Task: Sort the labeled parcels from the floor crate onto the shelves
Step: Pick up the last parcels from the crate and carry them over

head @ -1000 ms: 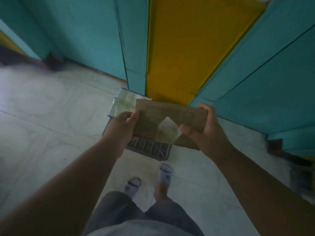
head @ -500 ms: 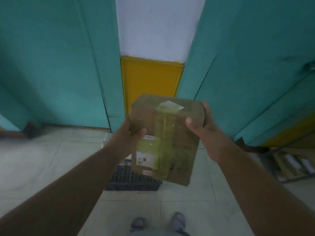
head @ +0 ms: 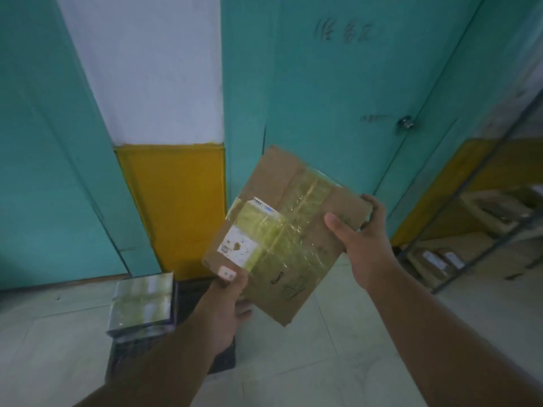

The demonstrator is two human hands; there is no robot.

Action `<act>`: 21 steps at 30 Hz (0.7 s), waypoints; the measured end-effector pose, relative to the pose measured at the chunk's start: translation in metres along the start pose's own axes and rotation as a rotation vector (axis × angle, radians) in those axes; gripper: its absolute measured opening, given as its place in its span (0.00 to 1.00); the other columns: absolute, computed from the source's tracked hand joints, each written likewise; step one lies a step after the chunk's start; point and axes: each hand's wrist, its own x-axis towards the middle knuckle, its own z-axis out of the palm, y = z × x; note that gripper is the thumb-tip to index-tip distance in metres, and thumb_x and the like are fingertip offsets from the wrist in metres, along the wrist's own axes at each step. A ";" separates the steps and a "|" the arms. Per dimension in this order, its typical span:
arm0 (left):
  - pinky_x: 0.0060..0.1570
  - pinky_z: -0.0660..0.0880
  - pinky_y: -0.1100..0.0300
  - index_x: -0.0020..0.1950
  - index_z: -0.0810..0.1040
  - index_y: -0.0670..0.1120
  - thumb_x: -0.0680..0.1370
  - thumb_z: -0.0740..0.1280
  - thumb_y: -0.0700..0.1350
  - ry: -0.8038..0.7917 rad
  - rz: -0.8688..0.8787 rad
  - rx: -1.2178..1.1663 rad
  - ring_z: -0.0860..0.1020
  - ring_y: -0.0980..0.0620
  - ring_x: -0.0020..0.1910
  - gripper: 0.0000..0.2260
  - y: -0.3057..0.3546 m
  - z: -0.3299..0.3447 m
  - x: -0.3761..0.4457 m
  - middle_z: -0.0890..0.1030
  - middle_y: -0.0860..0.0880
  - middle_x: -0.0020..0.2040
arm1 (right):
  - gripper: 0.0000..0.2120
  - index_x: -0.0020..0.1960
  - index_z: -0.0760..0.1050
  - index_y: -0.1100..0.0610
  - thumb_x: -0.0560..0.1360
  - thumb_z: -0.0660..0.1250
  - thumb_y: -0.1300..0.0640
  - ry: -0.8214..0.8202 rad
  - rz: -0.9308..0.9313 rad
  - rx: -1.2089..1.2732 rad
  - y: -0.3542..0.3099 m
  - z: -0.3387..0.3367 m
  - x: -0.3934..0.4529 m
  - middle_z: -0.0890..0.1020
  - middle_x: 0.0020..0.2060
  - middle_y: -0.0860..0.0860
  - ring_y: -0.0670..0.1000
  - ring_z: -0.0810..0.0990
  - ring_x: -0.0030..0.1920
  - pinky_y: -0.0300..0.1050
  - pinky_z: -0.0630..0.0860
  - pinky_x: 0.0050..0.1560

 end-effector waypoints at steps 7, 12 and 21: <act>0.58 0.74 0.32 0.60 0.74 0.62 0.71 0.74 0.45 0.065 0.184 -0.028 0.78 0.42 0.60 0.21 -0.012 0.076 0.002 0.81 0.49 0.61 | 0.30 0.62 0.68 0.43 0.66 0.79 0.41 -0.039 -0.073 -0.866 -0.024 -0.096 0.014 0.75 0.59 0.46 0.48 0.77 0.54 0.51 0.79 0.55; 0.57 0.75 0.46 0.54 0.73 0.65 0.76 0.72 0.43 0.072 0.431 0.363 0.77 0.53 0.56 0.18 0.002 0.093 0.007 0.80 0.59 0.54 | 0.48 0.78 0.53 0.42 0.68 0.79 0.46 -0.168 -0.162 -0.830 -0.045 -0.103 0.024 0.74 0.61 0.44 0.46 0.76 0.55 0.43 0.74 0.55; 0.52 0.78 0.48 0.69 0.70 0.55 0.72 0.77 0.46 -0.088 0.306 0.373 0.78 0.51 0.55 0.28 0.032 0.102 0.057 0.80 0.54 0.58 | 0.36 0.65 0.69 0.40 0.62 0.83 0.46 0.143 -0.177 -0.767 -0.055 -0.114 0.036 0.76 0.51 0.42 0.47 0.77 0.51 0.43 0.76 0.45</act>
